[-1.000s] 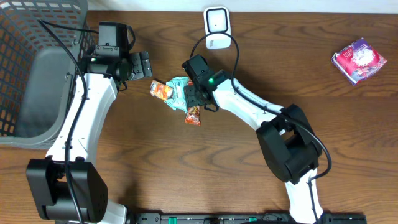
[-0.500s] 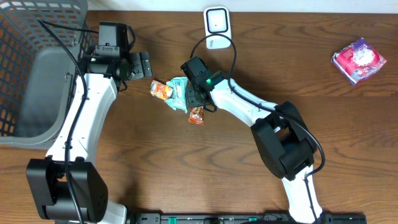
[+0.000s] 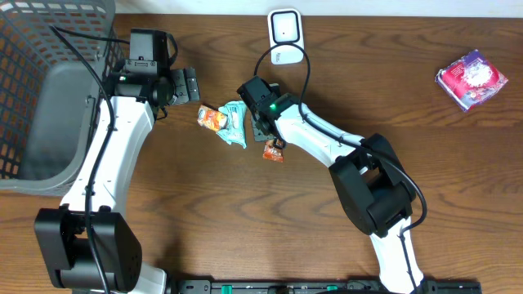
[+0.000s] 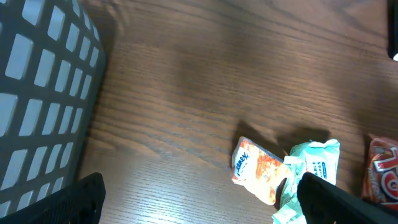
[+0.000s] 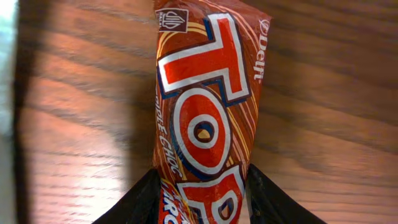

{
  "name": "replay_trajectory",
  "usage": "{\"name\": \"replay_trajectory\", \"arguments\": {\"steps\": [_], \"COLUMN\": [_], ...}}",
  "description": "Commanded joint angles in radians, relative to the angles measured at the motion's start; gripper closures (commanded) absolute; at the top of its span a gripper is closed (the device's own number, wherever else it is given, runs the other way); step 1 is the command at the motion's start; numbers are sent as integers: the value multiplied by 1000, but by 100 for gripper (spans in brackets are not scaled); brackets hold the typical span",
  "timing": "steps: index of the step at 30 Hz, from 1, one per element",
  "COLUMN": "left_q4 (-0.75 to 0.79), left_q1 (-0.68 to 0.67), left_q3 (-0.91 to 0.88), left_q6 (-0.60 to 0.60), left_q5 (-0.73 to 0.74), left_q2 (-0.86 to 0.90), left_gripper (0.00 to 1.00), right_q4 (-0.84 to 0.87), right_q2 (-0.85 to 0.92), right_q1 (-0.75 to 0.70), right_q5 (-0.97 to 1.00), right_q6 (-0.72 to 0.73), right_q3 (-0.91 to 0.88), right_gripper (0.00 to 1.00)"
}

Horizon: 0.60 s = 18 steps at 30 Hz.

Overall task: Scan the item barcode
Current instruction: 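Lower the right gripper and grasp the red TOP chocolate bar, then lift the TOP bar and hold it in front of the scanner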

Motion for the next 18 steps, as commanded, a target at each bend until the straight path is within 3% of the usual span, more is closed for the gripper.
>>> {"name": "replay_trajectory", "arguments": {"steps": [1,8,11,14,18], "left_q4": [-2,-2,-2,-2,-2], "left_q1": [5,5,5,5,5], "left_q3": [-3,-3,-3,-3,-3], "left_q6": [9,9,9,9,9], "left_q5": [-9,-9,-9,-9,-9], "left_q2": [8,8,8,8,8], "left_gripper": [2,2,2,2,2], "right_q4": [-14,-14,-16,-23,-34], "right_q2": [57,57,57,57,57], "right_q1": [2,2,1,-5,-21], "right_q5": [72,64,43,35,-19], "right_q6": [-11,-11,-11,-11,-11], "right_q3": [-12,-12,-12,-12,-12], "right_gripper": [60,71,64,51,46]}}
